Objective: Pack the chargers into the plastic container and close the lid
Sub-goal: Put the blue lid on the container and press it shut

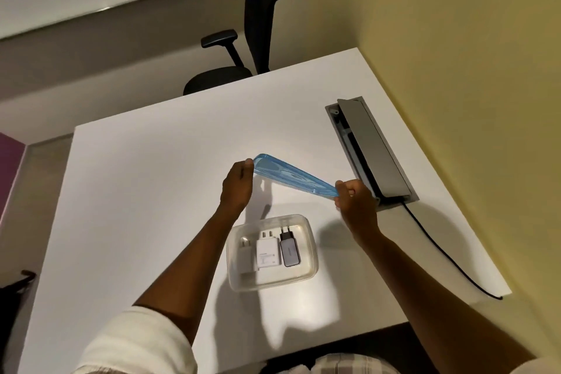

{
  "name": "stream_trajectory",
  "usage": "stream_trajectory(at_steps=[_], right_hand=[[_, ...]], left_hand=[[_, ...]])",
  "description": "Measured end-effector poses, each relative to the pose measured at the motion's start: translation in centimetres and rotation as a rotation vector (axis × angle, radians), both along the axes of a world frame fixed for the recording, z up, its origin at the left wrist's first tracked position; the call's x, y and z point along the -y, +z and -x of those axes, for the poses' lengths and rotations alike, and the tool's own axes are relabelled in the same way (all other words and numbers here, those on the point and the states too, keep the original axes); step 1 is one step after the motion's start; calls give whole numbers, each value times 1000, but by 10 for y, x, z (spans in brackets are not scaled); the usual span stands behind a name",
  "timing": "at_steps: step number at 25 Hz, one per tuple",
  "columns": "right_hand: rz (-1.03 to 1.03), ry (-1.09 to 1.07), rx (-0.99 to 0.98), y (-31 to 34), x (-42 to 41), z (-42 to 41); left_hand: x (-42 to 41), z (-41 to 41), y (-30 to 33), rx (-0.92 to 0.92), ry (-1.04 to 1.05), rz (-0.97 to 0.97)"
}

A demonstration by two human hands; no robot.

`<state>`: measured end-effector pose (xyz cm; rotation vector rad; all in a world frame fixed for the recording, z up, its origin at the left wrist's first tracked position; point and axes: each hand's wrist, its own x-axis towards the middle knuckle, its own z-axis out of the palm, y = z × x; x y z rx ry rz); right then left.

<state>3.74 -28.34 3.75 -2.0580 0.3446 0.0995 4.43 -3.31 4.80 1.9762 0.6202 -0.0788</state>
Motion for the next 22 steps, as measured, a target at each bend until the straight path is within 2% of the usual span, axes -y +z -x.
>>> stream_trajectory(at_steps=[2, 7, 17, 22], right_hand=[[-24, -3, 37, 1, -8, 15], [15, 63, -10, 0, -24, 50], [96, 183, 76, -14, -47, 128], [107, 202, 63, -26, -46, 149]], left_hand=[[-12, 20, 0, 12, 71, 158], [-36, 76, -6, 29, 93, 328], [-38, 145, -30, -7, 89, 400], [-22, 167, -47, -13, 108, 351]])
